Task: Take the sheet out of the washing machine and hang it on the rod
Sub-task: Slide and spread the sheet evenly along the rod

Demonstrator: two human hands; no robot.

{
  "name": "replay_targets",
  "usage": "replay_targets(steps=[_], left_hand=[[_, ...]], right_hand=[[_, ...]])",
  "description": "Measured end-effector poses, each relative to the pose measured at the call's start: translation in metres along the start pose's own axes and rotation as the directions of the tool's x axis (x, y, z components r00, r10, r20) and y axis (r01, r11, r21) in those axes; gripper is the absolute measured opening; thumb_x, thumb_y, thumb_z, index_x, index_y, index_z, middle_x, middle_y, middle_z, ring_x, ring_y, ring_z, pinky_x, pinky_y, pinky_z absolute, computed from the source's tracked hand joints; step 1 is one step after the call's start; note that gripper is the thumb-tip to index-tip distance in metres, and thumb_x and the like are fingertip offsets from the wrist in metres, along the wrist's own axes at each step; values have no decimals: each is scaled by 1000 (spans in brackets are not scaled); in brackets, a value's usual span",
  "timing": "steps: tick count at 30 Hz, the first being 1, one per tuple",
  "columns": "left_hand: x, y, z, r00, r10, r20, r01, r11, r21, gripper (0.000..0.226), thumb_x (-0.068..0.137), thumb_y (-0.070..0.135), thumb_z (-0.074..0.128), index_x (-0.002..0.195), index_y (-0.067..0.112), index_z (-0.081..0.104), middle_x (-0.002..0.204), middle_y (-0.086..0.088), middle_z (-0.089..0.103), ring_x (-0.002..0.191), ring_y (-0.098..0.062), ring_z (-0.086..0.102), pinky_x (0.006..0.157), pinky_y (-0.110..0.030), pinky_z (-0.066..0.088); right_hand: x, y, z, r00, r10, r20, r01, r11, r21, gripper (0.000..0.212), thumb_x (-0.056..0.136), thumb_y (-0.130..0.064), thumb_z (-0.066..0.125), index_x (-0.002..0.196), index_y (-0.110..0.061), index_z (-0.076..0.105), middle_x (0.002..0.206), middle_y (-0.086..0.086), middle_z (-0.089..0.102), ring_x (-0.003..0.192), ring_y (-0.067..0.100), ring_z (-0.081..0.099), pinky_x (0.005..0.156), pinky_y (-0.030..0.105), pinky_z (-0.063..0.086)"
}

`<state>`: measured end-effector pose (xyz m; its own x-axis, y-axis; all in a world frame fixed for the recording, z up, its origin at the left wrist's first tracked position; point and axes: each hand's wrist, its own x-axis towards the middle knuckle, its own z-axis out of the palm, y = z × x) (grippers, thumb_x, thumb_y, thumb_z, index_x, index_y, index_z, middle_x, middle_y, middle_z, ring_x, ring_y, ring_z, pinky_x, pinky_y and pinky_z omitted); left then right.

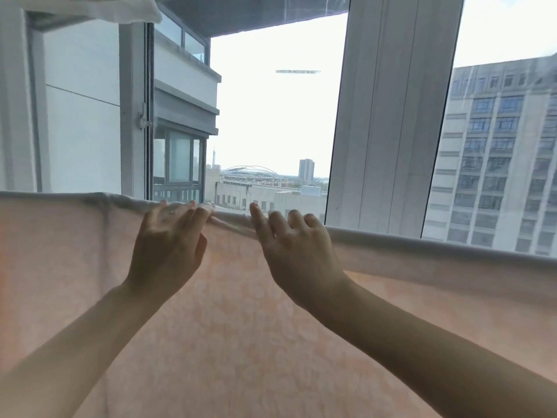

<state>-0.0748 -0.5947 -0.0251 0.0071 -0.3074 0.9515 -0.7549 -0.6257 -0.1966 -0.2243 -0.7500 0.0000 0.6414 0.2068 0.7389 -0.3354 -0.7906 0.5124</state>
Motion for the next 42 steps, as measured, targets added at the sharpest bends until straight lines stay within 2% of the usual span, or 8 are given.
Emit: replay_targets(steps=[4, 9, 16, 22, 25, 33, 38, 42], left_hand=[[5, -39, -1, 997, 32, 63, -29, 999, -41, 33, 99, 27, 41, 108, 8, 66, 99, -11, 74, 83, -28, 72, 105, -56, 38], [9, -54, -2, 991, 133, 31, -130, 989, -74, 27, 99, 26, 48, 98, 8, 68, 94, -10, 75, 79, -25, 73, 103, -56, 42], [-19, -66, 8, 967, 255, 20, -243, 939, -243, 15, 97, 13, 52, 106, 6, 63, 139, -8, 53, 128, -29, 51, 105, -50, 42], [-26, -67, 11, 980, 197, -9, -195, 965, -176, 10, 91, 7, 62, 101, 5, 65, 137, -9, 56, 127, -33, 50, 105, -55, 38], [-25, -63, 11, 986, 163, -34, -166, 971, -170, 15, 95, 15, 54, 101, 6, 65, 134, -8, 58, 125, -31, 49, 104, -53, 38], [-19, -55, 5, 991, 110, -74, -123, 973, -196, 17, 95, 17, 55, 100, 5, 66, 126, -6, 64, 118, -25, 48, 103, -55, 39], [-20, -56, 4, 992, 92, -83, -107, 973, -206, 24, 96, 24, 53, 105, 7, 68, 123, -6, 66, 117, -23, 50, 104, -53, 39], [-19, -59, -1, 991, 88, -96, -106, 976, -192, 18, 96, 22, 58, 104, 9, 68, 118, -6, 69, 109, -31, 64, 100, -54, 44]], right_hand=[[-7, 6, 1, 999, -20, -31, 21, 1000, 20, 63, 83, -10, 55, 145, -9, 40, 114, 12, 64, 82, 29, 63, 71, 40, 52], [-9, 5, 5, 999, -14, -40, 15, 1000, 8, 65, 86, -12, 60, 146, -11, 37, 119, 12, 62, 85, 28, 61, 72, 40, 50], [-9, 2, 8, 998, -6, -57, 6, 1000, 5, 69, 87, -17, 65, 148, -13, 34, 124, 13, 60, 92, 30, 61, 73, 40, 50], [-9, -7, 10, 997, -8, -80, 12, 998, 55, 68, 88, -19, 66, 148, -15, 34, 146, 14, 43, 107, 30, 56, 85, 43, 46], [-6, -10, 10, 999, -5, -50, 8, 999, 52, 72, 86, -21, 67, 149, -15, 32, 149, 14, 39, 120, 33, 52, 96, 49, 43], [22, -38, 10, 999, 35, 31, -35, 999, 18, 73, 83, -26, 67, 146, -9, 35, 131, 15, 55, 108, 33, 59, 90, 48, 47], [53, -66, 14, 998, 24, 57, -20, 997, -71, 73, 80, -39, 73, 140, -7, 46, 108, 10, 67, 89, 27, 66, 75, 39, 54], [76, -84, 19, 999, -3, 40, 7, 996, -93, 61, 85, -28, 66, 138, -3, 48, 95, 8, 70, 79, 24, 68, 66, 34, 55]])
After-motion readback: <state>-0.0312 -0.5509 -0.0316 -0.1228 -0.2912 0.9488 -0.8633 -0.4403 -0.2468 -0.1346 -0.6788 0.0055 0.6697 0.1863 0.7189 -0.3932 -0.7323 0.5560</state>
